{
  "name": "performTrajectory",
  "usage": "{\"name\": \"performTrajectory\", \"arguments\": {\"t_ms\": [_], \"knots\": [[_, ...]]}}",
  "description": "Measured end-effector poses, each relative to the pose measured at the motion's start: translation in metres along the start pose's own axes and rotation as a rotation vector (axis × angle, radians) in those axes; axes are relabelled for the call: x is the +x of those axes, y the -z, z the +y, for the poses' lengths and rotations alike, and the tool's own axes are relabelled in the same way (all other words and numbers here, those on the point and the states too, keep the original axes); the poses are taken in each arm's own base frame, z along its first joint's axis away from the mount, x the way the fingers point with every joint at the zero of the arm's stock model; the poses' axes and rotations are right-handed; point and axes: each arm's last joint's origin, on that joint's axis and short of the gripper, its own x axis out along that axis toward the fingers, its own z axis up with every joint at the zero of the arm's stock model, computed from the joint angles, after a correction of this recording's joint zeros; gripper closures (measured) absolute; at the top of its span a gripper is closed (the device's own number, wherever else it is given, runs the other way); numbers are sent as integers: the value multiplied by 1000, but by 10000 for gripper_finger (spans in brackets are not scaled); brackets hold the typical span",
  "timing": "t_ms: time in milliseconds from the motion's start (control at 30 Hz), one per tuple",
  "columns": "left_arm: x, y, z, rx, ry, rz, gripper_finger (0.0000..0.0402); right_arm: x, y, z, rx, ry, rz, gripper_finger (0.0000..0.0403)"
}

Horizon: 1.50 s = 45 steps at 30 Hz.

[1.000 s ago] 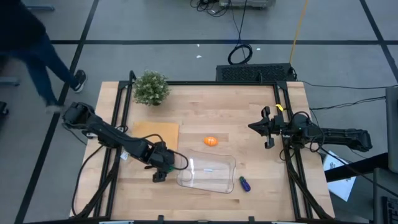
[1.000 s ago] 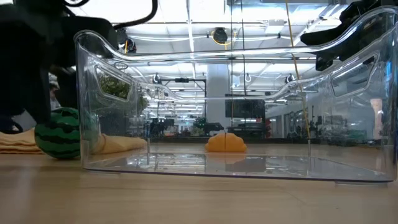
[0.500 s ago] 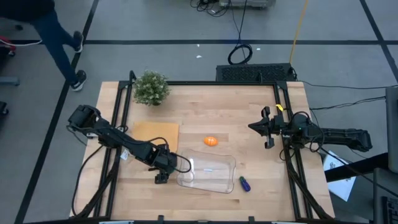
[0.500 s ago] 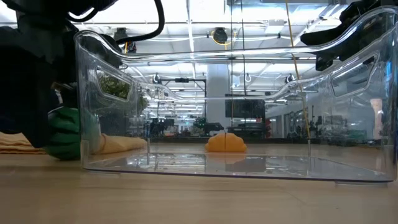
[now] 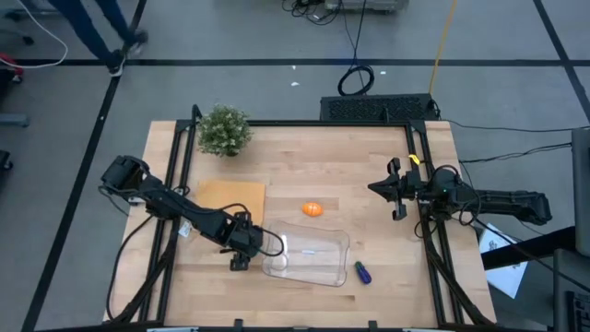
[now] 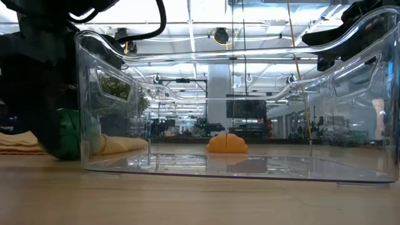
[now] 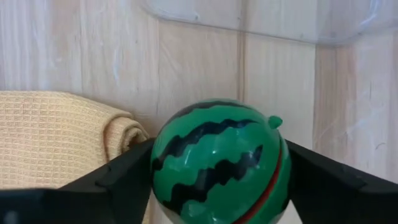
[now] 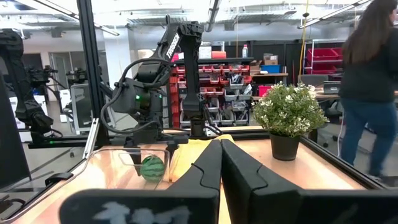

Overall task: Pick and placing Produce into tupperware
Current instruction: Put the green watermelon into the transparent bin

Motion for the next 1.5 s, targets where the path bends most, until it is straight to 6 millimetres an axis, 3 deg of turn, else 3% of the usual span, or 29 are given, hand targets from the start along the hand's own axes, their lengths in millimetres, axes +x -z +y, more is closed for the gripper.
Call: {"name": "performTrajectory", "arguments": {"t_ms": [200,367,533,833,1133,1500], "knots": [[0,0,0,0,8,1,135,0,0,0,0,0,0,403],[-7,0,0,11,18,-11,95,0,0,0,0,0,0,403],[-24,0,2,24,40,-50,83,0,0,0,0,0,0,403],[-59,0,11,19,57,-163,123,0,0,0,0,0,0,403],[-80,4,17,84,45,-229,106,0,0,0,0,0,0,403],[-114,7,36,130,29,-359,115,0,-1,0,-1,0,-8,403]]}}
